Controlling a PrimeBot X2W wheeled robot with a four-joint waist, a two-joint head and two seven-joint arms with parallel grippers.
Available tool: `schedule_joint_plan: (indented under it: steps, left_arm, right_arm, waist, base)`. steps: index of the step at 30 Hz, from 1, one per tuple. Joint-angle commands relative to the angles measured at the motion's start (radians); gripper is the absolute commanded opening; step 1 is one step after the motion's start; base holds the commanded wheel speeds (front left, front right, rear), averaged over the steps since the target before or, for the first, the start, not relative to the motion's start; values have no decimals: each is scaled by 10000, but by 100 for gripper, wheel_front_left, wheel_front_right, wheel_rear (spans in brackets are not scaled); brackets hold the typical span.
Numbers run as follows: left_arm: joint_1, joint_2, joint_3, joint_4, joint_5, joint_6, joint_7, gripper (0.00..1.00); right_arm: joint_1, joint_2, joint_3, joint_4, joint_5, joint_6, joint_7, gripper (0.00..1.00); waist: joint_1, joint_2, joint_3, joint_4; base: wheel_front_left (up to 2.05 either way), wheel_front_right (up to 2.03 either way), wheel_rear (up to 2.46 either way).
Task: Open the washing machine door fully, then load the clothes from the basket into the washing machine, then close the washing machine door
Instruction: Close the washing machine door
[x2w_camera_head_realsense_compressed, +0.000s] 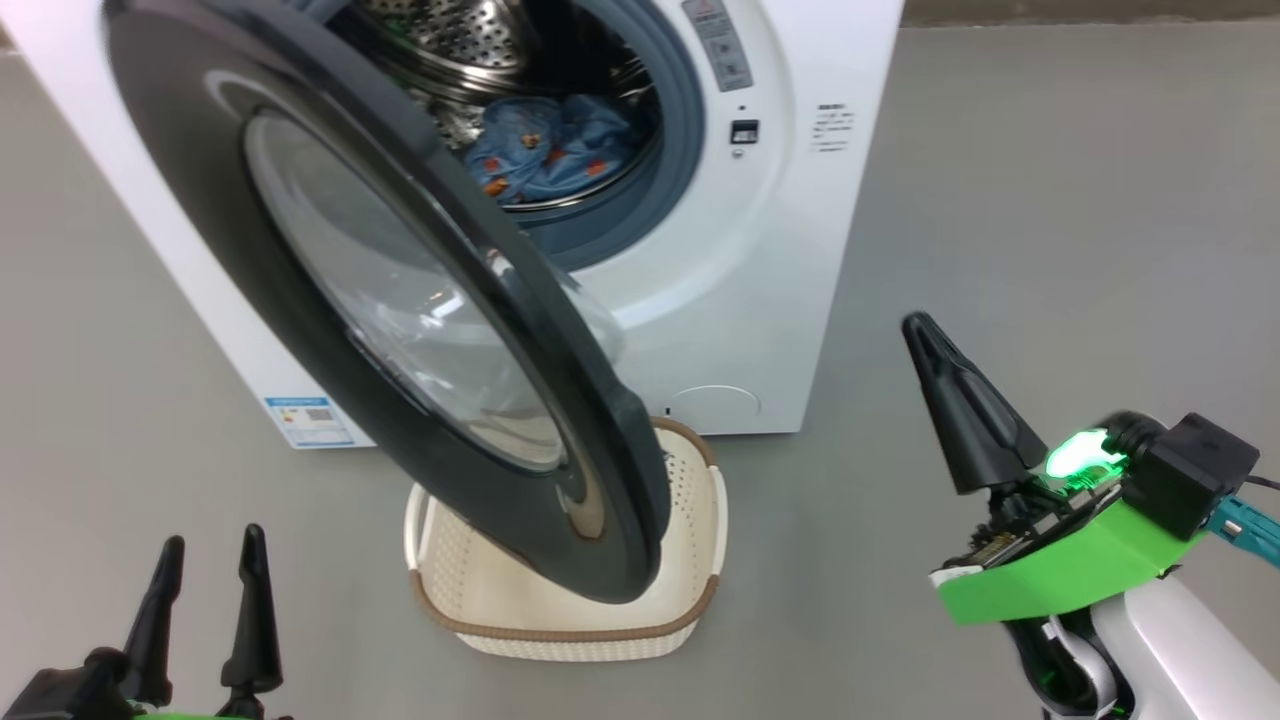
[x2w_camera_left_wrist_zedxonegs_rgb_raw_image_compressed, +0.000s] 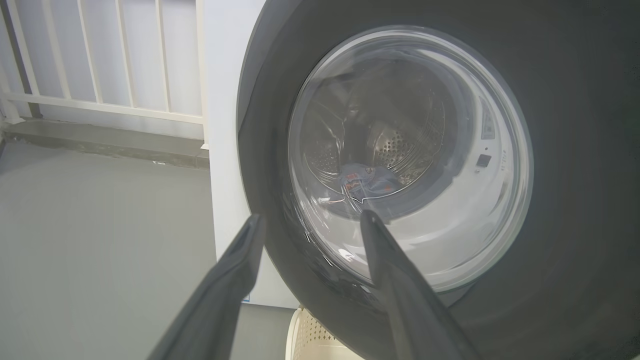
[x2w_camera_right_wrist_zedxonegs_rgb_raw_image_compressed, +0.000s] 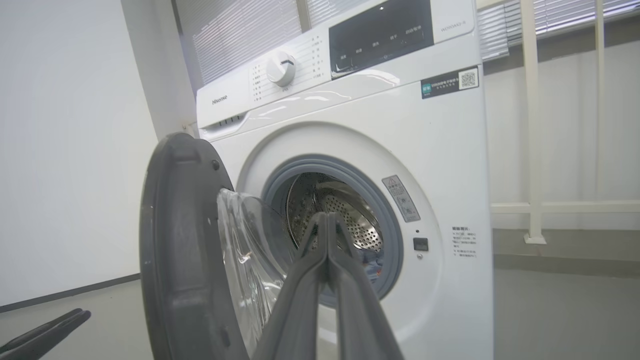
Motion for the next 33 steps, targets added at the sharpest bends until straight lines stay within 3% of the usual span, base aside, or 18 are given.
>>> schedule_joint_plan:
  steps: [1, 7, 14, 23, 33]
  left_arm:
    - [-244, 159, 318, -150, -21, 52, -91, 100]
    - [-331, 64, 222, -1, -72, 38, -91, 100]
    - [-354, -39, 139, 90, -82, 12, -91, 100]
    - [-325, -66, -50, 168, -126, -44, -74, 100]
    - [-519, -5, -177, 236, -207, -93, -47, 100]
  right_arm:
    - [-300, -22, 259, -535, 52, 56, -80, 0]
    - [-642, 40, 1466, -1461, 199, 56, -80, 0]
    - [-997, -37, 3076, -1420, 46, 56, -80, 0]
    - [-989, -484, 4072, 167, 448, 56, -80, 0]
    - [-1289, -643, 4169, 1614, 577, 56, -80, 0]
  waist:
    - [0, 0, -13, 197]
    - [0, 0, -113, 608]
    - [0, 0, -313, 1290]
    - [0, 0, -496, 2343]
    - [0, 0, -263, 3071]
  base:
    - [0, 0, 0]
    - [0, 0, 0]
    - [0, 0, 0]
    - [0, 0, 0]
    - [0, 0, 0]
